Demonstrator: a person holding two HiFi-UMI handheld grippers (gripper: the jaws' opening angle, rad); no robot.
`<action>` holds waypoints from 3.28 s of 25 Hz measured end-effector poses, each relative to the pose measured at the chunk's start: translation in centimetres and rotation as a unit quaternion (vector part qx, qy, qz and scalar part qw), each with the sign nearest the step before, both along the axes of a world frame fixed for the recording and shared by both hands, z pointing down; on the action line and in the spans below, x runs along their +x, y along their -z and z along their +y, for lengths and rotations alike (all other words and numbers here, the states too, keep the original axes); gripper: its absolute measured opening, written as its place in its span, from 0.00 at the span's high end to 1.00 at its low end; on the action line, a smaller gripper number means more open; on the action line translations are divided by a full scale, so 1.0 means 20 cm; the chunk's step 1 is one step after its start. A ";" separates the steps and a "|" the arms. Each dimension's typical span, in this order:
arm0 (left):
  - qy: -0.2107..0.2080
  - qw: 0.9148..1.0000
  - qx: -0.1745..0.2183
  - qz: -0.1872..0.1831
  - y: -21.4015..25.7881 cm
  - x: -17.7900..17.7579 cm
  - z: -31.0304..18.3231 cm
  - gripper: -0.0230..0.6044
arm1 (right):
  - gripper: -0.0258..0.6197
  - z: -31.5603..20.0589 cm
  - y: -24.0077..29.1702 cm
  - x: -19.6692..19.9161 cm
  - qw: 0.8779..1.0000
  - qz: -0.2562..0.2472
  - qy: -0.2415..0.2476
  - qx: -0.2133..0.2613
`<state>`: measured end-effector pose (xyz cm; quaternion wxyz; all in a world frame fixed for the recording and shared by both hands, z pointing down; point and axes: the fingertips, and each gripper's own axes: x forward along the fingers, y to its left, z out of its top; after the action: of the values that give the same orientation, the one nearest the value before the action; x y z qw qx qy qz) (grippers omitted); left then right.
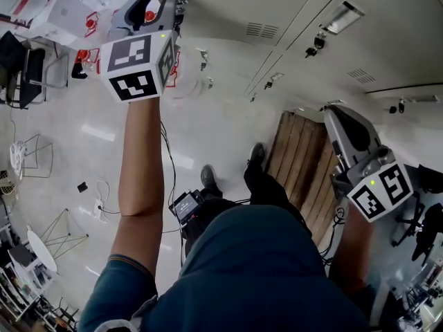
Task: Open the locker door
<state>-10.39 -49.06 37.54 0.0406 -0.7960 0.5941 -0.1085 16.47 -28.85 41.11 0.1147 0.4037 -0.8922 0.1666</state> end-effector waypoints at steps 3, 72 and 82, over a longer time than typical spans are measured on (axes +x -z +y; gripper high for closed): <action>-0.008 1.000 0.002 0.002 0.01 0.00 0.05 0.74 | 0.91 0.03 0.03 -0.03 1.000 0.000 0.003 0.004; -0.326 0.945 -0.008 -0.001 0.31 0.10 1.46 0.94 | 0.91 0.55 0.56 -0.53 0.996 -0.026 -0.005 0.088; -0.281 0.959 -0.031 0.016 0.29 -0.14 1.45 0.94 | 0.91 0.53 0.58 -0.56 0.995 -0.011 -0.003 0.096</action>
<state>-13.10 -20.14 31.68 0.0347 -0.9332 0.3439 -0.0982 5.36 -18.23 29.45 0.0655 0.4134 -0.9042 0.0849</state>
